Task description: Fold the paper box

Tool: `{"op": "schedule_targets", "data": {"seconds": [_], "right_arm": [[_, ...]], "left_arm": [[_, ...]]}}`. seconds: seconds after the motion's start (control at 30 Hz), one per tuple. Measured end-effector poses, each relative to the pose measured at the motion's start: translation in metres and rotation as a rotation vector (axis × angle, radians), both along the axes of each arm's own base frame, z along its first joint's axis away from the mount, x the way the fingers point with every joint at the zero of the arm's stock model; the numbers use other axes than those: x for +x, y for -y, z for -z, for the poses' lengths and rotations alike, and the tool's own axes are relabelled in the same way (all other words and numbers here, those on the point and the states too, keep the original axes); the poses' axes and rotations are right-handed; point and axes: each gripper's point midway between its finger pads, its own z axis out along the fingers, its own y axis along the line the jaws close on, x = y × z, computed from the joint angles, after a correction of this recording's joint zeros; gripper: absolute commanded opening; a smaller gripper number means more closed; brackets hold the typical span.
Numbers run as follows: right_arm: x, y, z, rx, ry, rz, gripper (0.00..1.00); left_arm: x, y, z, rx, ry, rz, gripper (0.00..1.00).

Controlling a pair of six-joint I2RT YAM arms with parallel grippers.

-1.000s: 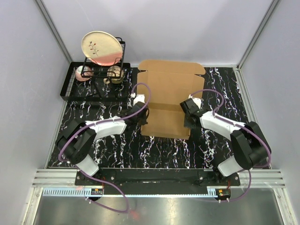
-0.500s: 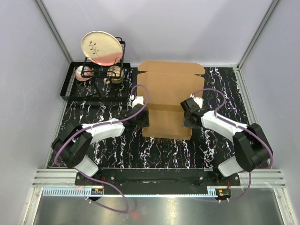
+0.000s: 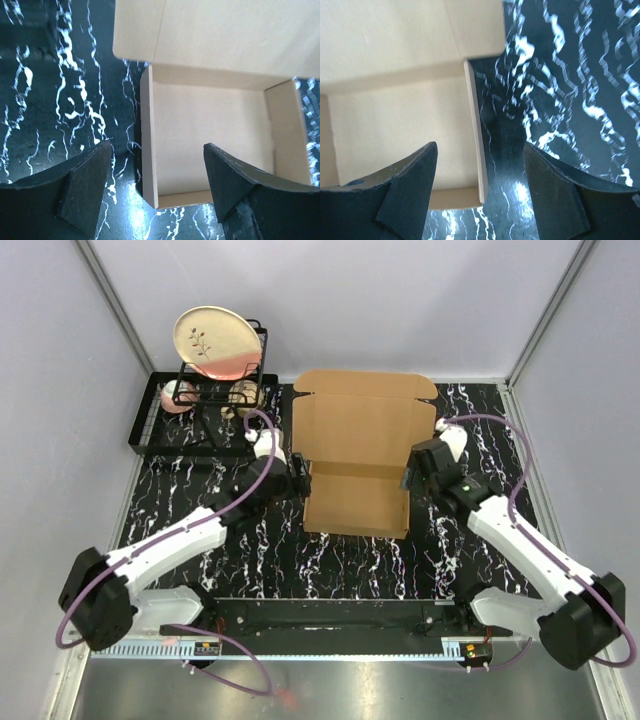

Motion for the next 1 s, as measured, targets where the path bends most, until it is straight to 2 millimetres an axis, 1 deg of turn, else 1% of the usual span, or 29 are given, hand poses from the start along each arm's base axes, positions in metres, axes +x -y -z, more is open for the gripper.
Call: {"op": "schedule_targets", "data": {"seconds": [0.07, 0.13, 0.2, 0.3, 0.33, 0.4, 0.43, 0.5, 0.53, 0.67, 0.77, 0.87, 0.93, 1.0], "right_arm": [[0.007, 0.007, -0.025, -0.007, 0.087, 0.028, 0.75], [0.019, 0.015, -0.050, -0.020, 0.191, 0.063, 0.75], [0.033, 0.018, -0.069, -0.036, 0.288, 0.077, 0.74], [0.057, 0.021, -0.089, -0.007, 0.403, 0.084, 0.75], [0.065, 0.027, -0.093, 0.007, 0.426, 0.098, 0.75], [0.084, 0.047, -0.101, 0.033, 0.468, 0.133, 0.75], [0.093, 0.056, -0.101, 0.037, 0.475, 0.145, 0.75], [0.108, 0.071, -0.097, 0.051, 0.475, 0.149, 0.75], [0.115, 0.074, -0.092, 0.065, 0.468, 0.135, 0.75], [0.138, 0.092, -0.076, 0.152, 0.460, 0.084, 0.74], [0.146, 0.099, -0.068, 0.216, 0.471, 0.047, 0.73], [0.153, 0.096, -0.063, 0.297, 0.489, -0.018, 0.73], [0.159, 0.090, -0.060, 0.350, 0.495, -0.070, 0.73], [0.164, 0.080, -0.054, 0.400, 0.490, -0.124, 0.71]], "left_arm": [[0.001, -0.005, -0.022, -0.038, 0.051, -0.005, 0.78], [0.009, -0.012, -0.043, -0.073, 0.099, -0.020, 0.78], [0.027, -0.024, -0.069, -0.107, 0.151, -0.054, 0.78], [0.050, -0.037, -0.103, -0.140, 0.218, -0.086, 0.78], [0.056, -0.039, -0.116, -0.152, 0.244, -0.091, 0.78], [0.066, -0.041, -0.137, -0.179, 0.287, -0.086, 0.78], [0.068, -0.041, -0.144, -0.191, 0.301, -0.081, 0.78], [0.071, -0.043, -0.150, -0.203, 0.315, -0.066, 0.78], [0.072, -0.043, -0.150, -0.208, 0.313, -0.057, 0.78], [0.073, -0.042, -0.144, -0.218, 0.291, -0.023, 0.78], [0.071, -0.040, -0.138, -0.227, 0.283, 0.002, 0.78], [0.067, -0.038, -0.129, -0.234, 0.269, 0.029, 0.78], [0.065, -0.035, -0.129, -0.241, 0.264, 0.049, 0.78], [0.064, -0.032, -0.130, -0.253, 0.269, 0.070, 0.78]]}}
